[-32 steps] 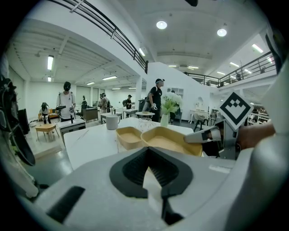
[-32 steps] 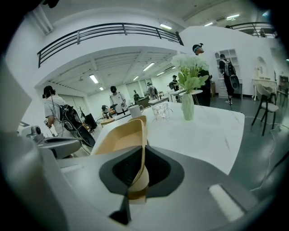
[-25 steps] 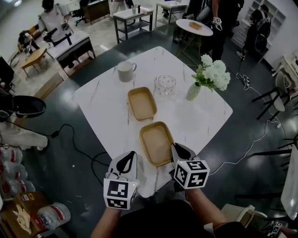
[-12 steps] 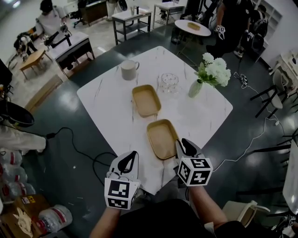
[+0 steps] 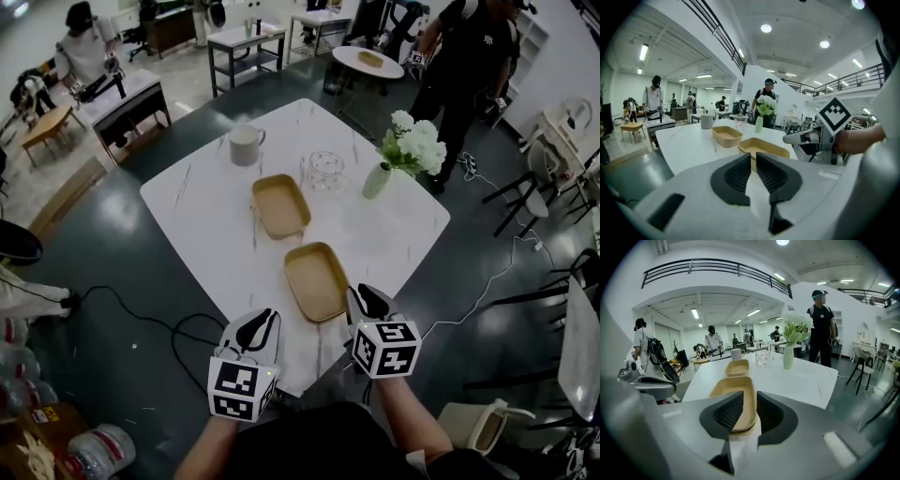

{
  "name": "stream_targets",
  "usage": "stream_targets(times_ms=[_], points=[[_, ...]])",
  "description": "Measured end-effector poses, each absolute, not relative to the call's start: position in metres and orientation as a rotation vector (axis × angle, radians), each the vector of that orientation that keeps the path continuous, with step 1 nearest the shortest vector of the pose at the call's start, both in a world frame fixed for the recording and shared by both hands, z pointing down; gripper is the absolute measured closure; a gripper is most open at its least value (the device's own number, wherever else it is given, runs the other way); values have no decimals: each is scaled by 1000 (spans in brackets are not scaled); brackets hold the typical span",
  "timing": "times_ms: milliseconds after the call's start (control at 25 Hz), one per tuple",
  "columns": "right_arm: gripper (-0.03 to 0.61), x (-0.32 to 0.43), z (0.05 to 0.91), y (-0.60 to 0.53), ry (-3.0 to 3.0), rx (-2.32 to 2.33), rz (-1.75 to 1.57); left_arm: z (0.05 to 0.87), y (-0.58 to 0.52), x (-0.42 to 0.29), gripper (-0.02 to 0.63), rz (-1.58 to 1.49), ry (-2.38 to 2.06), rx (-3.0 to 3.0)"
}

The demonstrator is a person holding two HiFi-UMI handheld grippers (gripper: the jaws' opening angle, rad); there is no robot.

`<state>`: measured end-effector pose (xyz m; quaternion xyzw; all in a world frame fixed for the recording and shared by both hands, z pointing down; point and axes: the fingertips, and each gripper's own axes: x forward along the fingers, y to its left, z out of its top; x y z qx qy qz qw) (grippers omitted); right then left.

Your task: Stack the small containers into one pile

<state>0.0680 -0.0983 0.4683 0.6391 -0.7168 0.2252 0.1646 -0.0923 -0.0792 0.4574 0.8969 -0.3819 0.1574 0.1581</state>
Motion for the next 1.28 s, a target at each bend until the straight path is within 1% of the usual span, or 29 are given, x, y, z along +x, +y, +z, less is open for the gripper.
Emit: stream_targets(times_ms=[200, 680, 760, 840, 1080, 1280], points=[[499, 74, 477, -124, -2066, 1722, 664, 457, -95, -77, 586, 453, -1118, 2541], [498, 67, 524, -135, -2039, 1541, 785, 476, -115, -59, 583, 485, -1149, 2465], [516, 69, 530, -135, -2014, 1543, 796, 479, -118, -59, 583, 490, -1151, 2457], [552, 71, 533, -136, -2011, 1553, 805, 482, -120, -58, 583, 498, -1150, 2450], [558, 70, 529, -139, -2056, 1539, 834, 485, -129, -56, 583, 504, -1159, 2440], [560, 70, 509, -147, -2105, 1531, 852, 472, -137, -49, 583, 481, -1149, 2459]])
